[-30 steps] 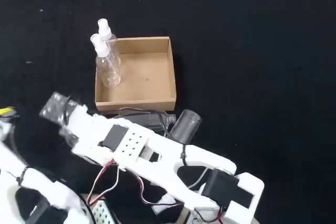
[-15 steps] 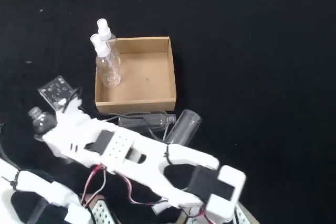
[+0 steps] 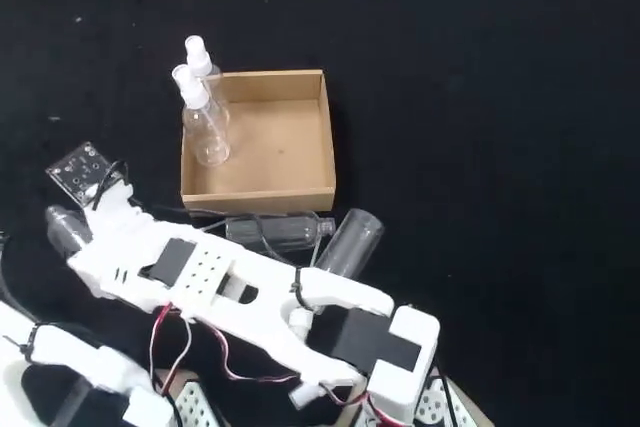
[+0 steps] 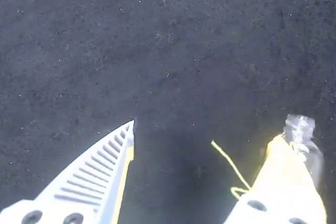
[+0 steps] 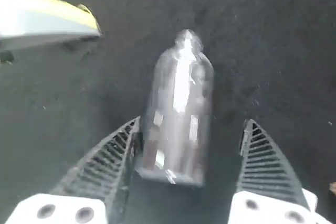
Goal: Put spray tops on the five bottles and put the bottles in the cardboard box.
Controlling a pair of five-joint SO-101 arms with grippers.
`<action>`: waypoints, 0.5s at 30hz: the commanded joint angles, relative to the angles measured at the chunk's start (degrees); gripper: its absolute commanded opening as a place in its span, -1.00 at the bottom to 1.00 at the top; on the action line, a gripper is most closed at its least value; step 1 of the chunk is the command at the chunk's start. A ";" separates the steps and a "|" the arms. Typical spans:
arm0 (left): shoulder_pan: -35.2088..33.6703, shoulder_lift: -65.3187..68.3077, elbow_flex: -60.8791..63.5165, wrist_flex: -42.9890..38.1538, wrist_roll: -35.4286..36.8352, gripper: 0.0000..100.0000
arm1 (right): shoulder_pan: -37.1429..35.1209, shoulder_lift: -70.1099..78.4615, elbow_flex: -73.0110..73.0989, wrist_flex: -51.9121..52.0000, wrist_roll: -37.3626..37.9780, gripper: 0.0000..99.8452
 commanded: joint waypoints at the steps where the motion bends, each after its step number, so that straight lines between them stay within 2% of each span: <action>1: 0.84 -1.23 -0.75 0.26 -0.62 -0.44 | 0.97 -4.70 -3.21 5.54 10.99 -0.48; 4: 3.82 -1.76 1.54 0.26 -0.62 -0.43 | 1.41 -6.02 -2.15 8.35 18.64 -0.48; 8: 8.04 -1.67 4.18 0.35 -0.62 -0.43 | 3.60 -9.10 4.18 5.54 19.08 -0.48; 15: 11.21 -1.23 7.52 0.26 -0.62 -0.43 | 6.33 -15.34 12.26 3.87 19.16 -0.48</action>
